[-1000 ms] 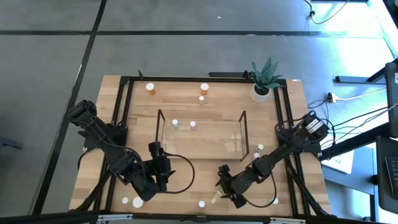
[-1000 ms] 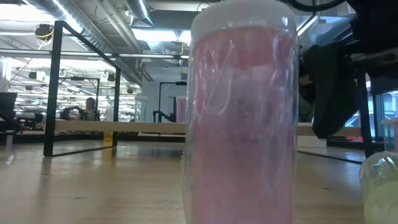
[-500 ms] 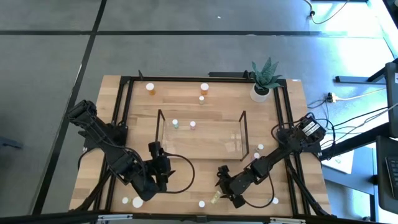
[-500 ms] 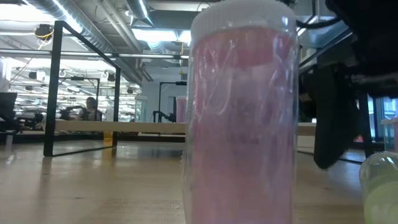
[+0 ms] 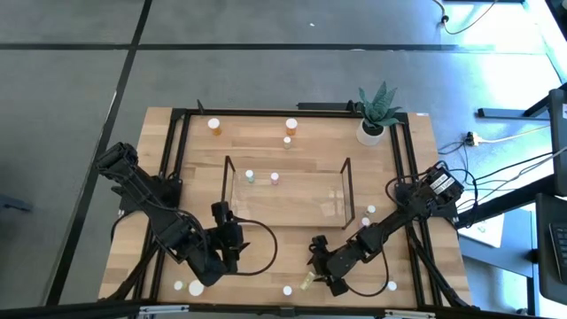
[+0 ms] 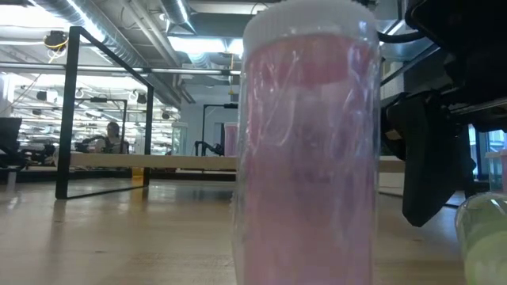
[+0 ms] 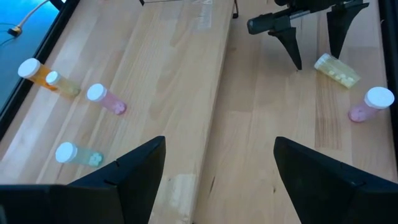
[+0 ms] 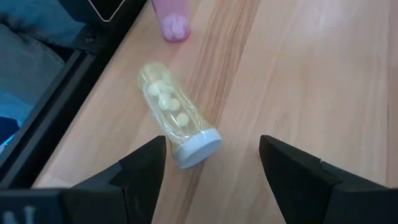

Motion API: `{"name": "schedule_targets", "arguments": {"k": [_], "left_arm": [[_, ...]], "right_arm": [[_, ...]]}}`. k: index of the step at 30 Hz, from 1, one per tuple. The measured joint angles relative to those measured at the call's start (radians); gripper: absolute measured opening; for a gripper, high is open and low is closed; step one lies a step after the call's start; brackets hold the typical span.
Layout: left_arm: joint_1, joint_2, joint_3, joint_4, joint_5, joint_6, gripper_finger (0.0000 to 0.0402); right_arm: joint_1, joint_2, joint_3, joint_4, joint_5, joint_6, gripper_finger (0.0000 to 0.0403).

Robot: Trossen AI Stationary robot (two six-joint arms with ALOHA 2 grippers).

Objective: Pick and place medicine bottles onto shelf by color
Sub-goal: Put the bottom right yellow pill bottle on the shelf

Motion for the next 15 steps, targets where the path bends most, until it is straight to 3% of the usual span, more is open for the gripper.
{"name": "schedule_targets", "arguments": {"k": [15], "left_arm": [[0.0,0.0,0.0,0.0,0.0,-0.001,0.0293]], "right_arm": [[0.0,0.0,0.0,0.006,0.0,0.0,0.026]]}}
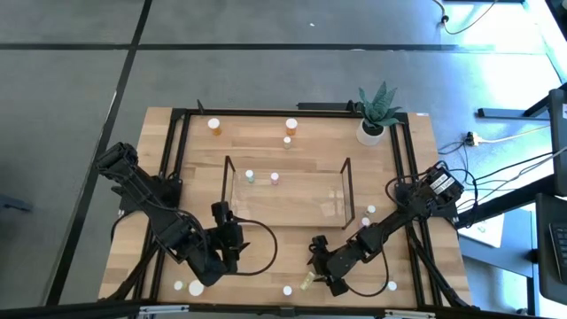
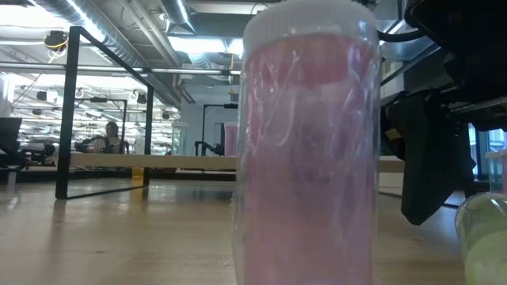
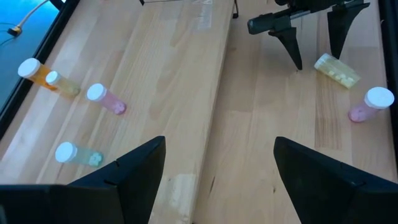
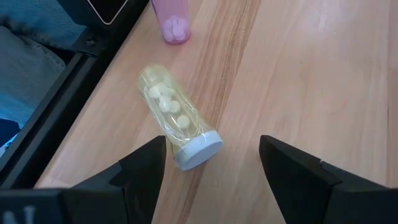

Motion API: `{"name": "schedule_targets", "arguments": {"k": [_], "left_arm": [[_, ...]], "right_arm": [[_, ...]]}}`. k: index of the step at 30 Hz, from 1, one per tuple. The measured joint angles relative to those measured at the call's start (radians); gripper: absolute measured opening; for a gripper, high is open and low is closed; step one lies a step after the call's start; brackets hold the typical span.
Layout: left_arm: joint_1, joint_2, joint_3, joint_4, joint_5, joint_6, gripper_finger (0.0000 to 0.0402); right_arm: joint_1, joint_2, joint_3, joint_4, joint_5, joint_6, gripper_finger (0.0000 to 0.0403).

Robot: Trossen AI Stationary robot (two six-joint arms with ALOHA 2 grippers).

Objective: Pick and place medicine bottles onto shelf by color
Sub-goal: Put the bottom right yellow pill bottle on the shelf

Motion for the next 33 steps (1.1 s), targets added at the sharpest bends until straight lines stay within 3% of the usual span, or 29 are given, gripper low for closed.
{"name": "schedule_targets", "arguments": {"k": [27,33], "left_arm": [[0.0,0.0,0.0,0.0,0.0,0.0,0.0293],[0.0,0.0,0.0,0.0,0.0,0.0,0.0293]], "right_arm": [[0.0,0.0,0.0,-0.021,-0.008,-0.107,0.026],[0.0,0.003,0.0,-0.018,-0.032,-0.109,0.0236]]}}
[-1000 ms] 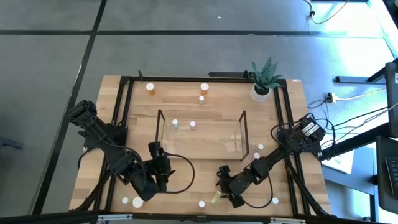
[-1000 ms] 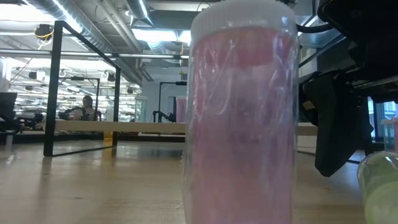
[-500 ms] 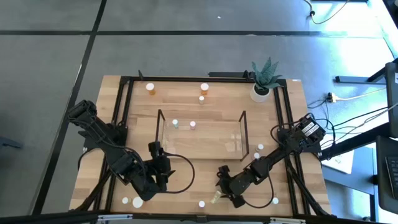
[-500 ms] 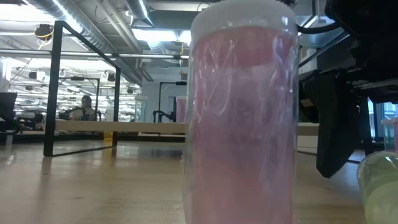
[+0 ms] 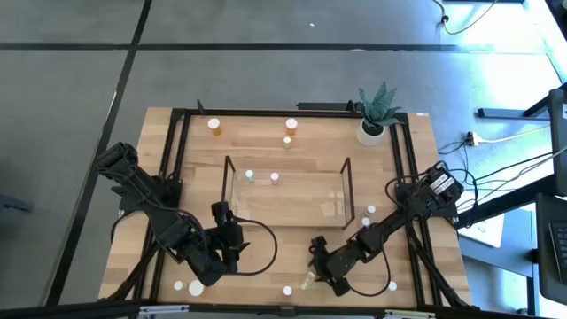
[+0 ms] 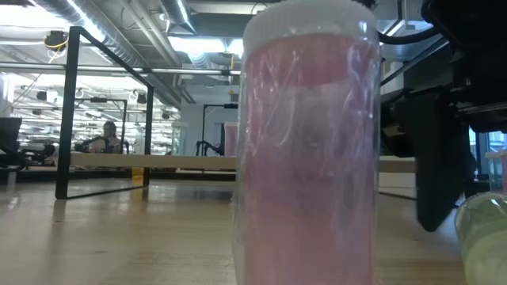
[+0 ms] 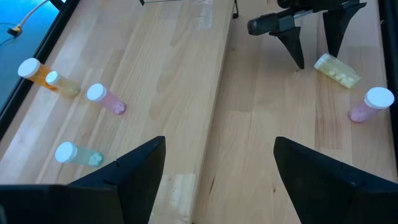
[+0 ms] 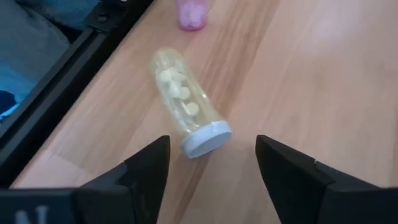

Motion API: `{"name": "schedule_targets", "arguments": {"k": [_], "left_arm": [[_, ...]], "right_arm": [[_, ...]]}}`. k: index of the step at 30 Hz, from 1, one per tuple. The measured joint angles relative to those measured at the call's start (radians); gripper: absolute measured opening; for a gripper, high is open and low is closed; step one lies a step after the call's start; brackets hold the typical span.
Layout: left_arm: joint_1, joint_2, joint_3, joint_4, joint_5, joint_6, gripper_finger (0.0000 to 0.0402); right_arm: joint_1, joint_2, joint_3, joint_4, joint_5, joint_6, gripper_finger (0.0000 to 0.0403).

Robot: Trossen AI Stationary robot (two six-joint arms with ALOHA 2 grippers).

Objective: Pick and place medicine bottles onto shelf by color
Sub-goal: Put the bottom right yellow pill bottle on the shelf

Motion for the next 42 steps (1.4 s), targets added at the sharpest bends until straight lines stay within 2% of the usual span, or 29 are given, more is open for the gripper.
{"name": "schedule_targets", "arguments": {"k": [9,31,42], "left_arm": [[0.0,0.0,0.0,-0.001,0.0,0.0,0.0293],[0.0,0.0,0.0,-0.002,0.0,0.0,0.0293],[0.0,0.0,0.0,-0.002,0.0,0.0,0.0293]], "right_arm": [[0.001,0.014,0.0,0.033,-0.013,0.0,0.0187],[0.001,0.014,0.0,0.05,-0.013,-0.053,0.018],[0.001,0.014,0.0,0.051,-0.012,-0.075,0.013]]}}
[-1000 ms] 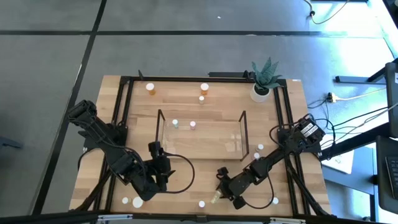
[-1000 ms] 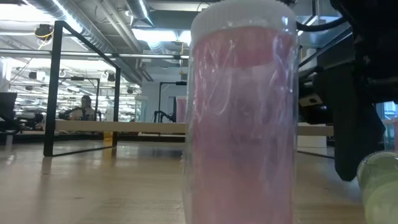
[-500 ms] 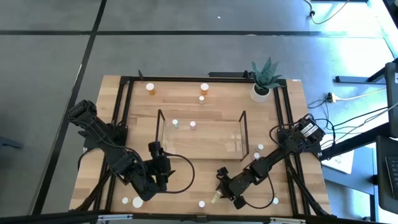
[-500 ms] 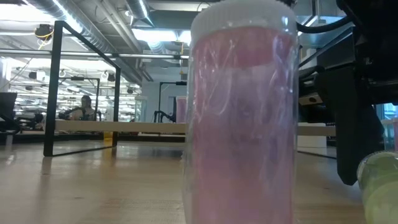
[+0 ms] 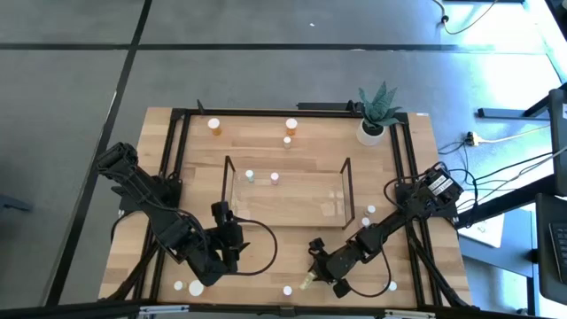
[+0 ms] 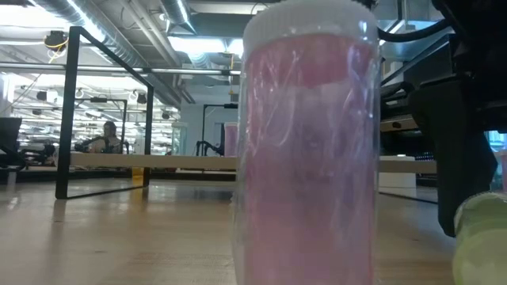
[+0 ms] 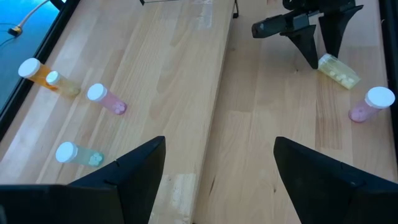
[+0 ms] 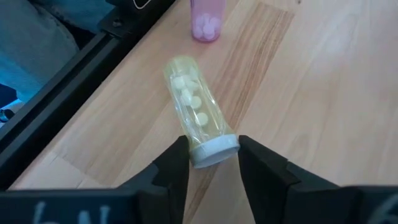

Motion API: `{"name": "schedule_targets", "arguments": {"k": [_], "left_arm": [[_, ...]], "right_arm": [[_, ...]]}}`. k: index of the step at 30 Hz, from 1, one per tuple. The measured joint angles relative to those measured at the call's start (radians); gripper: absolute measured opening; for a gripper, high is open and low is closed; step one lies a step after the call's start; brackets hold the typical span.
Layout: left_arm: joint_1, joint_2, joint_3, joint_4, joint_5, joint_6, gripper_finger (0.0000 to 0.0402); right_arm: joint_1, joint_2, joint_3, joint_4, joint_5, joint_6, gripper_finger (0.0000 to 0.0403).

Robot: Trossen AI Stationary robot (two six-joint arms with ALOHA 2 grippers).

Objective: Pick and place medicine bottles onto shelf by color
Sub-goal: Put the bottom right yellow pill bottle on the shelf

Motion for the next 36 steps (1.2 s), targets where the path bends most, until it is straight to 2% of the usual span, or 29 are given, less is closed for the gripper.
{"name": "schedule_targets", "arguments": {"k": [5,14,21,32,36], "left_arm": [[0.0,0.0,0.0,0.0,0.0,0.0,0.0293],[0.0,0.0,0.0,0.0,0.0,0.0,0.0293],[0.0,0.0,0.0,-0.001,0.0,0.0,0.0293],[0.0,0.0,0.0,-0.003,0.0,0.0,0.0293],[0.0,0.0,0.0,-0.004,0.0,0.0,0.0293]], "right_arm": [[0.0,0.0,0.0,0.001,0.0,0.044,0.0129],[-0.001,0.001,0.002,0.005,0.015,0.255,0.0128],[-0.002,0.002,0.081,-0.051,0.047,0.311,0.0128],[-0.002,0.002,0.389,-0.62,0.17,0.379,0.0128],[-0.014,0.002,0.5,-0.792,0.185,0.475,0.0128]]}}
